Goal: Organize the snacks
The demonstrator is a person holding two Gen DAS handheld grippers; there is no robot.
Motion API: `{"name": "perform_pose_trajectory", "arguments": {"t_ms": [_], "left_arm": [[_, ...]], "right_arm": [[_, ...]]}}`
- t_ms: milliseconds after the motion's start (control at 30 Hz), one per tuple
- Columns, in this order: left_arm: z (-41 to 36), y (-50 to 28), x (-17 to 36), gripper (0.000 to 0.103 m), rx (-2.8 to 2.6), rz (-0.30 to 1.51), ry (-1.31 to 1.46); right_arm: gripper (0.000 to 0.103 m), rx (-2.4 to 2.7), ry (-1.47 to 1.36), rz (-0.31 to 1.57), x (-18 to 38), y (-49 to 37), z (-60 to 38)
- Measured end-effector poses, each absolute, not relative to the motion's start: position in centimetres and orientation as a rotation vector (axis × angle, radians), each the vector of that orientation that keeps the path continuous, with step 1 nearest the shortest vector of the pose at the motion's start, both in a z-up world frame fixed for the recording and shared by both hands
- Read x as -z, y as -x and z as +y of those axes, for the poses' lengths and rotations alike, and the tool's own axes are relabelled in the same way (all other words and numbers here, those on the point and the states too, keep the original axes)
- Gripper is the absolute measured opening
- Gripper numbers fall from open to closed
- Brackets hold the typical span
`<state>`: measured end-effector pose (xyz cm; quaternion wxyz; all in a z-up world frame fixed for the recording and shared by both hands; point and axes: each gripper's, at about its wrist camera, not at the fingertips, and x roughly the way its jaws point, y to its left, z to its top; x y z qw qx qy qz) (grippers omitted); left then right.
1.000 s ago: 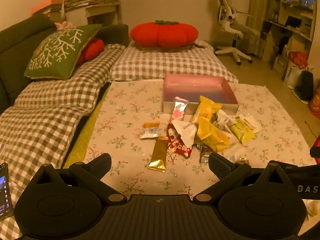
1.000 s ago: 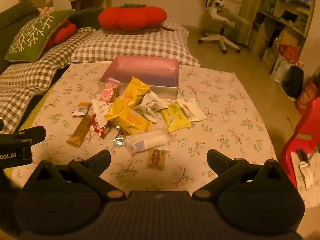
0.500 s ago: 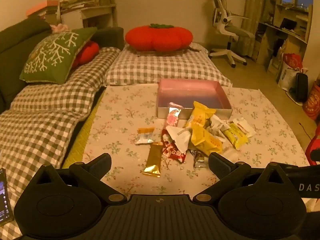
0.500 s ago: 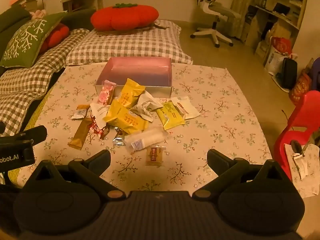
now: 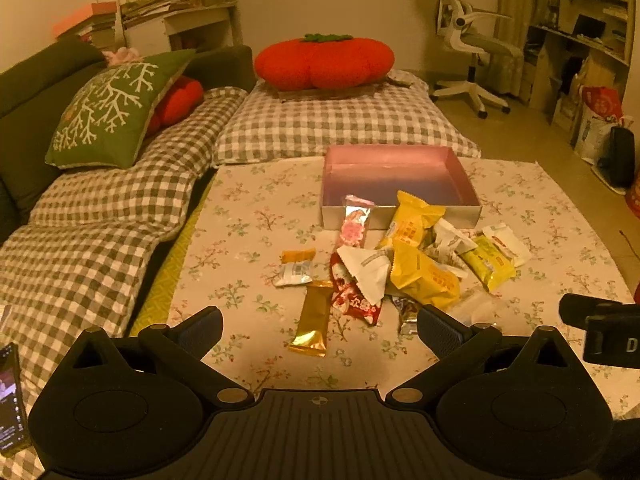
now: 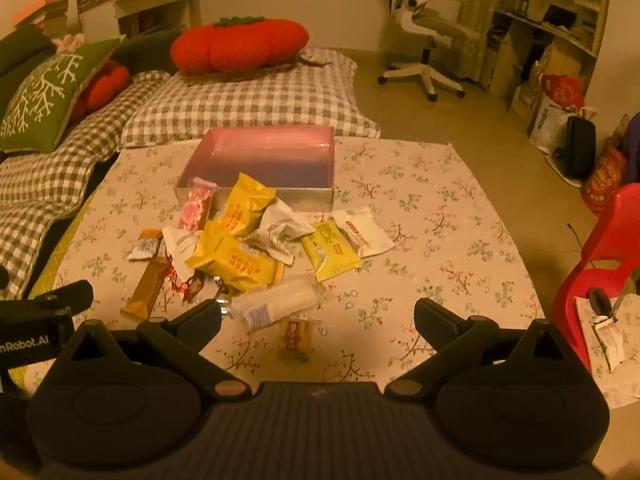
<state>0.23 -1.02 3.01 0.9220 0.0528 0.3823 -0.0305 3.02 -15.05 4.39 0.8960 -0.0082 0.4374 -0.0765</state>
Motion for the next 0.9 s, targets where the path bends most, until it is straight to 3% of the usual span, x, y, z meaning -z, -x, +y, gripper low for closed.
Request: {"name": "perform_pose_trajectory", "arguments": {"t_ms": [900], "left_arm": [[-1.9,-6.9,-0.4,0.103,0.068,0.873,-0.103]], "right_arm": [[0.103,0.158,0.021,1.001,-1.8,-8.6,-16.1]]}}
